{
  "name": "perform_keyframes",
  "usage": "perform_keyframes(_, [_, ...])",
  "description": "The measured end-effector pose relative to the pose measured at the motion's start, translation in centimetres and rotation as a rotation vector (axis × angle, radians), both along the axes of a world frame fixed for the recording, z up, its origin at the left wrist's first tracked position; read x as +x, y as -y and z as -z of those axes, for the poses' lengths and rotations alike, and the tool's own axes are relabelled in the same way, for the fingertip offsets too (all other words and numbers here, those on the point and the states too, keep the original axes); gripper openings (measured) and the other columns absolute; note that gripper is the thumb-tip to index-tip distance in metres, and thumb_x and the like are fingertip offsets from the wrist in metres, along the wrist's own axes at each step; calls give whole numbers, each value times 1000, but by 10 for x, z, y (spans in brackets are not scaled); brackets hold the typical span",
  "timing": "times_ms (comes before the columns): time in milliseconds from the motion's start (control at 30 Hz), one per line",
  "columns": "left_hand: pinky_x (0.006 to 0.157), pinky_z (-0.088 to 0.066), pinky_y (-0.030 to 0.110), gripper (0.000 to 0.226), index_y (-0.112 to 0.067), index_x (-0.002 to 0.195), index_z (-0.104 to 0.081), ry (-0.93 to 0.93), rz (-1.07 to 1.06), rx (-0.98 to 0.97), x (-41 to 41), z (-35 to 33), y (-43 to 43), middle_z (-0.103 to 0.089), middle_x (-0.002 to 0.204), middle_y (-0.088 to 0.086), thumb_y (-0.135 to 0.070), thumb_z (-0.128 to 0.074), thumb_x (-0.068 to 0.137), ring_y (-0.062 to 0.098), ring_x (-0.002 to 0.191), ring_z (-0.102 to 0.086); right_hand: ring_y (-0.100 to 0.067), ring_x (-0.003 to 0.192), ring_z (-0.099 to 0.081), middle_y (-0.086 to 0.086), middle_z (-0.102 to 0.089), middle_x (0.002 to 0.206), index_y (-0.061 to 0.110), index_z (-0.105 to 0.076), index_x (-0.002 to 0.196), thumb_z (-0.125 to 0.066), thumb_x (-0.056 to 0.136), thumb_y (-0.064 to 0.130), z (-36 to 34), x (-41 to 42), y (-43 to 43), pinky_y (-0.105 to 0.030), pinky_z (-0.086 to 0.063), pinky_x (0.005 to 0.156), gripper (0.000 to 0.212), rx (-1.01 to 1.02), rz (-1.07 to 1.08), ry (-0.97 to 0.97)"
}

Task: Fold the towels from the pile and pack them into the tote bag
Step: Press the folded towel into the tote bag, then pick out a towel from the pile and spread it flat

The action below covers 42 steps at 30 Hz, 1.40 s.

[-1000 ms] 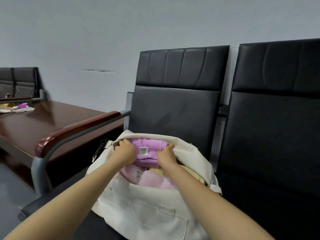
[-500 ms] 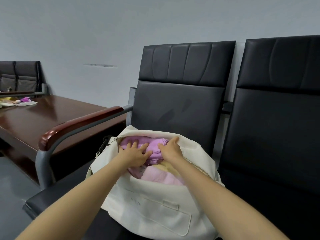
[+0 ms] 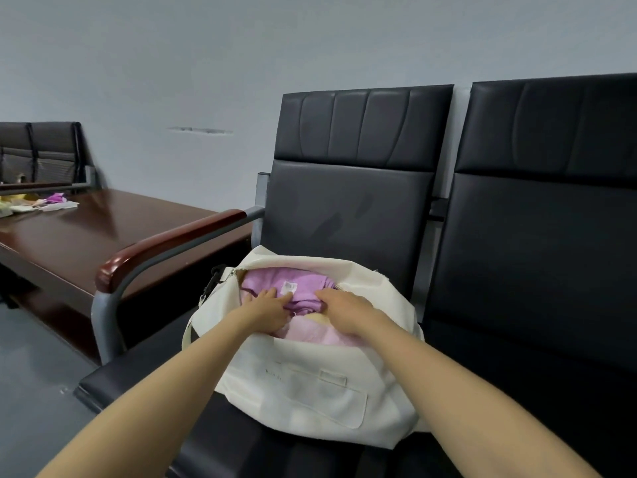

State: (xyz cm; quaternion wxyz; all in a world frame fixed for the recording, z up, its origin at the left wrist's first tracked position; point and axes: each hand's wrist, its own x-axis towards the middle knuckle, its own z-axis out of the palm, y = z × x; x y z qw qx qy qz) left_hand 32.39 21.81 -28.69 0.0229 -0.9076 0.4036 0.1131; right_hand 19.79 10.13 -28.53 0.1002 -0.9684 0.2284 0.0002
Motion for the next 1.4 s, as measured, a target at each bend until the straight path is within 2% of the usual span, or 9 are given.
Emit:
perform_keyframes(33, [106, -38, 34, 49, -17, 150, -27, -82, -35, -70, -8, -8, -2, -26, 155, 12, -28, -34, 103, 20, 127, -43, -31, 123, -45, -4, -43, 142, 25, -43, 136, -30, 96, 9, -3, -7, 0, -39, -39, 92, 45, 10, -10, -20])
perform_keyframes(100, [87, -46, 20, 41, -6, 142, -41, -175, -59, -170, -28, -25, -6, -43, 146, 13, -18, -30, 104, 14, 103, -55, -31, 125, -43, -1, -39, 146, 29, -38, 143, -29, 90, 2, -10, -28, -1, -40, -40, 94, 59, 7, -9, -31])
perform_keyframes(200, [102, -34, 30, 43, -4, 137, -47, -176, 32, -231, -65, -40, -10, -47, 142, 12, -25, -27, 106, 29, 126, -46, -27, 129, -43, -2, -44, 145, 29, -37, 145, -34, 88, 2, -24, -75, 0, -38, -41, 99, 63, 32, 77, 9])
perform_keyframes(433, [104, -32, 33, 56, -4, 139, -45, -177, 364, 2, -190, -46, 22, -46, 144, 11, -45, -33, 102, 28, 130, -44, -21, 133, -40, 0, -42, 146, 24, -46, 139, -48, 97, 19, -46, -248, 24, -39, -36, 109, 42, 27, 335, 99])
perform_keyframes(633, [109, -33, 34, 59, -13, 146, -36, -275, 541, -147, -307, -40, 83, -41, 149, 8, -48, -41, 98, 25, 135, -39, -21, 130, -44, -1, -48, 141, 20, -53, 133, -54, 95, 24, -37, -416, 48, -40, -39, 106, 38, 30, 661, 232])
perform_keyframes(833, [105, -40, 36, 55, -17, 142, -41, -440, 698, -295, -431, -24, 131, -48, 142, 6, -44, -49, 96, 22, 127, -48, -26, 121, -52, -4, -57, 132, 17, -60, 125, -57, 92, 21, -4, -546, 51, -42, -43, 100, 33, 32, 930, 390])
perform_keyframes(1100, [96, -45, 37, 48, -14, 140, -44, -539, 823, -328, -533, 9, 157, -44, 142, 7, -32, -50, 96, 27, 111, -54, -31, 129, -42, -13, -46, 141, 15, -51, 134, -58, 94, 17, 46, -616, 54, -41, -37, 104, 41, 73, 1099, 471])
perform_keyframes(1267, [99, -41, 38, 52, -12, 144, -37, -478, 814, -335, -559, 42, 180, -41, 143, 11, -23, -51, 95, 29, 126, -45, -35, 132, -37, -19, -42, 142, 9, -46, 139, -58, 92, 12, 80, -632, 62, -42, -32, 110, 48, 71, 1192, 459])
perform_keyframes(1400, [97, -42, 40, 46, -9, 137, -40, -466, 726, -358, -570, 75, 191, -44, 134, 12, -18, -48, 93, 32, 123, -43, -31, 138, -27, -15, -35, 147, 12, -38, 144, -55, 94, 19, 94, -631, 71, -37, -22, 115, 53, -18, 1206, 371])
